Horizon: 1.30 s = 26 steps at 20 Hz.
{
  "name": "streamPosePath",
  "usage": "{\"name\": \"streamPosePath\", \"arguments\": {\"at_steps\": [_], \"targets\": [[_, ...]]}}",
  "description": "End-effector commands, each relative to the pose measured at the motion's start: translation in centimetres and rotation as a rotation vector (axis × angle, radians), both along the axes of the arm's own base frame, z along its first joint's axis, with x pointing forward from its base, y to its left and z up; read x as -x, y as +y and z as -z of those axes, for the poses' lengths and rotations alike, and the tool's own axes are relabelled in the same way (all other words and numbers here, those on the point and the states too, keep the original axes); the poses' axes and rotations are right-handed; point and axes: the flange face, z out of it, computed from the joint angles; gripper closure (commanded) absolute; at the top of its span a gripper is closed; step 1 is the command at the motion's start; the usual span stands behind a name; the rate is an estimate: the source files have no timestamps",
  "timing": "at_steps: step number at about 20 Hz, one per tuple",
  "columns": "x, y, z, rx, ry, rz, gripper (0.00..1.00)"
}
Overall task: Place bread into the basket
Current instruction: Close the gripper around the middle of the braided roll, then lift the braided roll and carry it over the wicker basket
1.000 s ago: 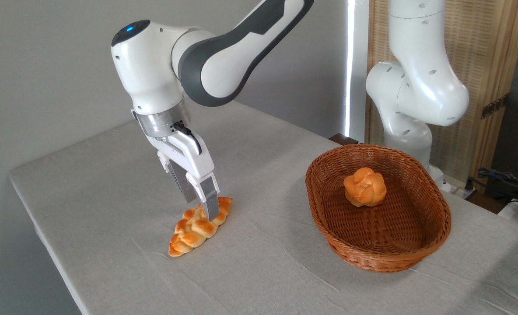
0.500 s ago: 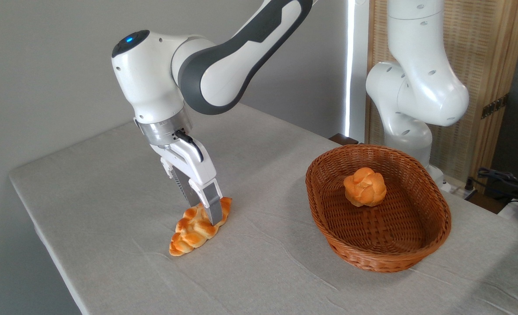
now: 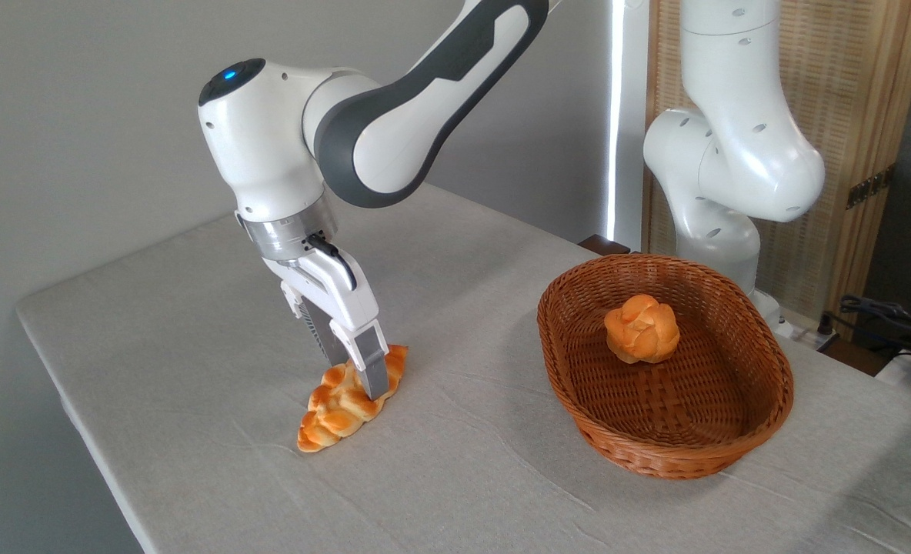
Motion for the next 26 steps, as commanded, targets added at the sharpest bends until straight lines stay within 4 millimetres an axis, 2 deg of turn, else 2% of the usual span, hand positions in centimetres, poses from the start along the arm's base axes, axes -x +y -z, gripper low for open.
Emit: {"name": "streamPosePath", "arguments": {"at_steps": [1,4,16,19,21,23,26], "targets": [[-0.2,0.1,0.9,-0.004,-0.019,0.008,0.79],[-0.2,0.1,0.9,-0.004,-0.017,0.011,0.99],[-0.1,0.1,0.9,-0.004,-0.011,0.026,1.0],[-0.3,0.2,0.2,-0.003,-0.023,0.027,1.0],[-0.9,0.5,-2.0,0.002,-0.048,0.04,1.0],[-1.4,0.7,-5.9,0.002,-0.056,0.051,1.0],[-0.8,1.7,-9.9,0.012,-0.067,0.117,1.0]]}}
